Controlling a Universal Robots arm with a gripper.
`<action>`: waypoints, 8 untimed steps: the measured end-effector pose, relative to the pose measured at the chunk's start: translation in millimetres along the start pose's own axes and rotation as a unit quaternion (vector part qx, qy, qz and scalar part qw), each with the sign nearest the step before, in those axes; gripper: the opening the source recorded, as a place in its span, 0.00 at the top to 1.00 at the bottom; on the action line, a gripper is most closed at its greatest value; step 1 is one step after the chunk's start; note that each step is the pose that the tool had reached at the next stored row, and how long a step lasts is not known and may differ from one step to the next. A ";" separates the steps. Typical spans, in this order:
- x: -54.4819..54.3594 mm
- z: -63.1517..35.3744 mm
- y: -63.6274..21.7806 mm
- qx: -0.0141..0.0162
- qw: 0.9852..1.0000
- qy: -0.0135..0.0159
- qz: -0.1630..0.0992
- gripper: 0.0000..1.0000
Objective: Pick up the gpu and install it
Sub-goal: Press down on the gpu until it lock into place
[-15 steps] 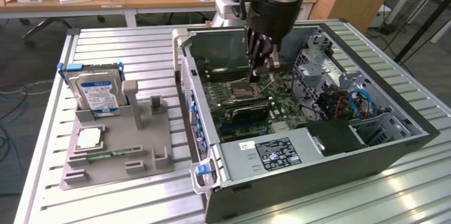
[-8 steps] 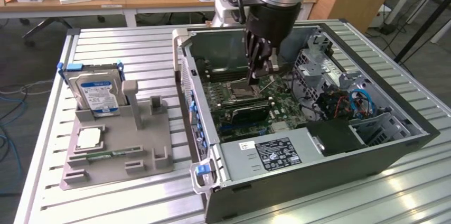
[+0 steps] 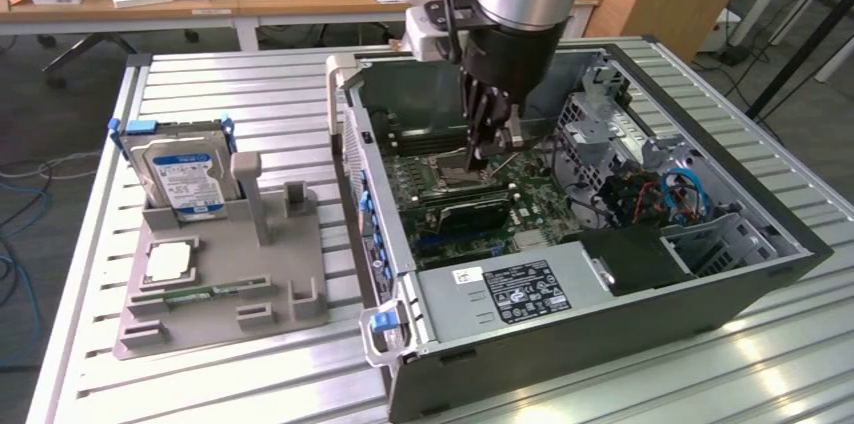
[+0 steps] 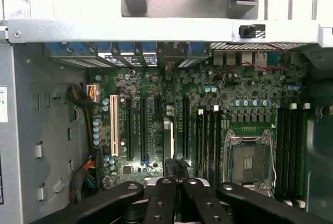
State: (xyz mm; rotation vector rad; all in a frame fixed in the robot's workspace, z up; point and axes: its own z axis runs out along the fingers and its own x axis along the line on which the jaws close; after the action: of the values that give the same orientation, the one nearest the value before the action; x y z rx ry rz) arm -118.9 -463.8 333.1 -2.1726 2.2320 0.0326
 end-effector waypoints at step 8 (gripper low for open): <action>0.5 14.4 0.1 0.000 1.000 0.000 0.000 0.90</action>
State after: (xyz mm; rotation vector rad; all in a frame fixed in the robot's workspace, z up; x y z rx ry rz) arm -118.9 -463.8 318.7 -2.1724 2.2331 0.0317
